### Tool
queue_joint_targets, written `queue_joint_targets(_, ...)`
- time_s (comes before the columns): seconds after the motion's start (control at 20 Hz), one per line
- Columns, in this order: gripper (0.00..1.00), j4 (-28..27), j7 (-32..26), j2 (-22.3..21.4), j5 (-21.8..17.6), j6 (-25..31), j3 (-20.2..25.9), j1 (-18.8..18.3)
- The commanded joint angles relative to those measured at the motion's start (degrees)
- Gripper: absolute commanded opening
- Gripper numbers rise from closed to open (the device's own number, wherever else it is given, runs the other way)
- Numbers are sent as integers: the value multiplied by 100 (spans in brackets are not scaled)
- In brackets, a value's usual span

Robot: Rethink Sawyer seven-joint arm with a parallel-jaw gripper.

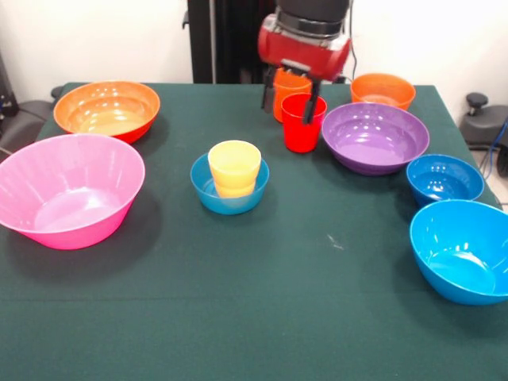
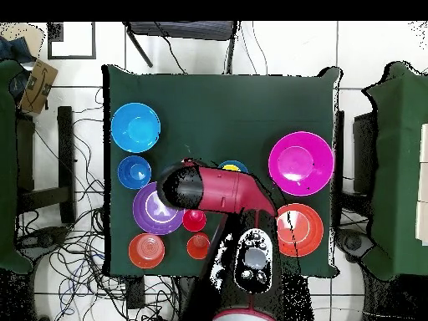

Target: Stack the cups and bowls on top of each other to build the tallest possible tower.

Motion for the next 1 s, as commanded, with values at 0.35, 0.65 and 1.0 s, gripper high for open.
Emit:
queue_joint_targets(0.35, 100, 44, 945, -20, 376, 223, 512, 928)
queue_joint_targets(0.65, 100, -687, 1337, 529, 706, 229, 177, 1378)
queue_joint_targets(1.0, 100, -1161, 1340, 1229, 831, -276, -145, 1728)
